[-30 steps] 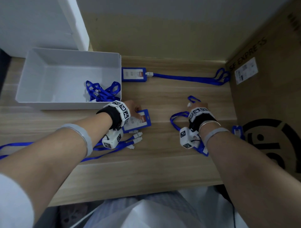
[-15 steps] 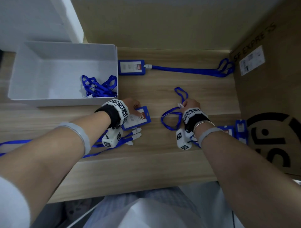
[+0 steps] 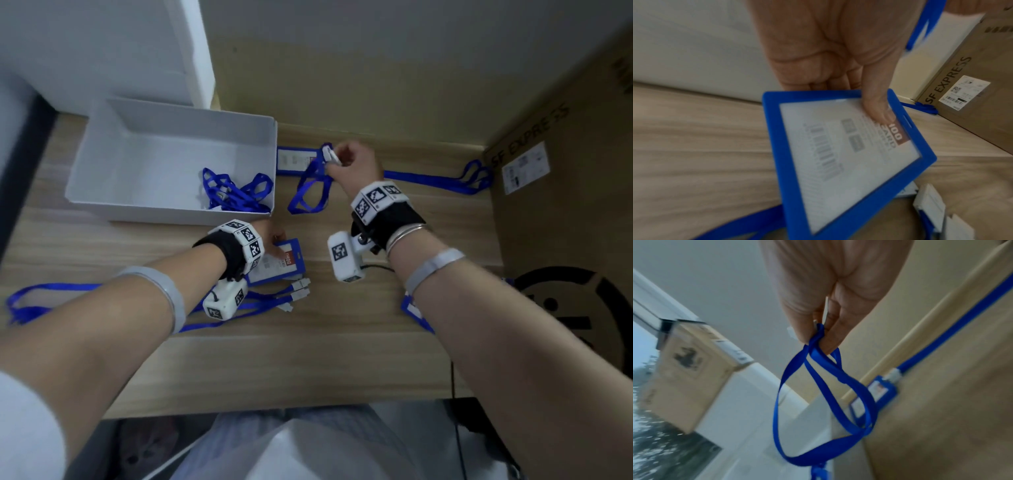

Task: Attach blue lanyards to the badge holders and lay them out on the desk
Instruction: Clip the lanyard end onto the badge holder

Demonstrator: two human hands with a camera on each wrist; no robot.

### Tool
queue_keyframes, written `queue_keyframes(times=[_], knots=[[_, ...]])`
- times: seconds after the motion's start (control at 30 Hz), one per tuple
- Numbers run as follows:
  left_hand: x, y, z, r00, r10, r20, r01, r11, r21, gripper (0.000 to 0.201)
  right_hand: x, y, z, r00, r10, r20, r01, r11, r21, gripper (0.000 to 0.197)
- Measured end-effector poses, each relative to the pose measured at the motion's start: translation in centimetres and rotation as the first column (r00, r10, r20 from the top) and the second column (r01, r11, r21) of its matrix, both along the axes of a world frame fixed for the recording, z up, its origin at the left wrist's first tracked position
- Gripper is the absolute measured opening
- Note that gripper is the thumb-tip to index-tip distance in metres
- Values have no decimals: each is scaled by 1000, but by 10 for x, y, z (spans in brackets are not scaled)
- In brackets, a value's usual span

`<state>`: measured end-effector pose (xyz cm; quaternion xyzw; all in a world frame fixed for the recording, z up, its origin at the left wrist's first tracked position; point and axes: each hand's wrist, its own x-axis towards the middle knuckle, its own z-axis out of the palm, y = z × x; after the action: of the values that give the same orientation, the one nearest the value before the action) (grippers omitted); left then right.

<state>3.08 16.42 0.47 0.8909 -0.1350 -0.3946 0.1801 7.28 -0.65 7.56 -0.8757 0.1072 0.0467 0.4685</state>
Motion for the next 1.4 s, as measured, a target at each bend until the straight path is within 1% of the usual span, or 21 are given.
queue_keyframes(times=[0.07,0.17,0.23,0.33,0.4,0.53,0.57,0.63,0.73,0.83,0.87,0.97,1.07,1.17,1.23,1.3,1.4], knots=[[-2,8,1,1000,-6,0,6,1000,29,37,11,22,18,997,28,67,-30,999,38,32],[-5,21,2,1000,21,-4,-21,999,44,41,23,55,38,988,80,133,-85,996,29,32],[-7,31,2,1000,27,-14,-26,998,51,44,30,75,41,982,108,152,-113,993,22,31],[-8,46,0,999,42,-21,-41,998,52,46,34,101,32,978,178,105,-176,984,-30,23],[-11,57,-4,997,69,-27,-68,997,39,43,33,113,18,973,221,66,-216,974,-73,16],[-17,78,-8,997,78,15,-78,996,46,29,24,123,-14,951,302,-60,-307,914,-264,11],[-18,82,-9,997,76,14,-77,996,45,28,22,124,-21,948,306,-90,-319,906,-278,11],[-19,87,-12,996,83,-20,-83,996,22,32,18,126,-32,942,307,-136,-335,896,-292,12],[-19,93,-16,994,103,-32,-103,995,-11,37,15,127,-42,918,330,-220,-391,845,-365,7],[-20,94,-15,993,110,-44,-111,994,-18,37,15,126,-44,899,334,-284,-427,815,-392,26],[-19,94,-15,993,107,-45,-108,994,-20,37,16,125,-43,899,331,-288,-427,814,-395,29],[-16,90,-9,995,86,-59,-88,995,-34,36,17,121,-36,921,311,-235,-385,820,-424,27],[-15,83,-3,996,68,-51,-71,996,-50,35,16,110,-27,946,261,-192,-318,861,-397,24],[-16,75,0,997,75,-19,-76,993,-88,32,10,92,-23,960,198,-198,-264,879,-398,24],[-16,68,2,997,78,-2,-78,991,-107,31,3,77,-24,959,175,-225,-255,878,-405,24],[-17,60,2,998,65,11,-64,994,-92,33,-9,61,-31,945,173,-277,-273,884,-380,22],[-19,51,-1,998,63,21,-62,997,-50,35,-31,43,-48,897,223,-381,-354,880,-318,20]])
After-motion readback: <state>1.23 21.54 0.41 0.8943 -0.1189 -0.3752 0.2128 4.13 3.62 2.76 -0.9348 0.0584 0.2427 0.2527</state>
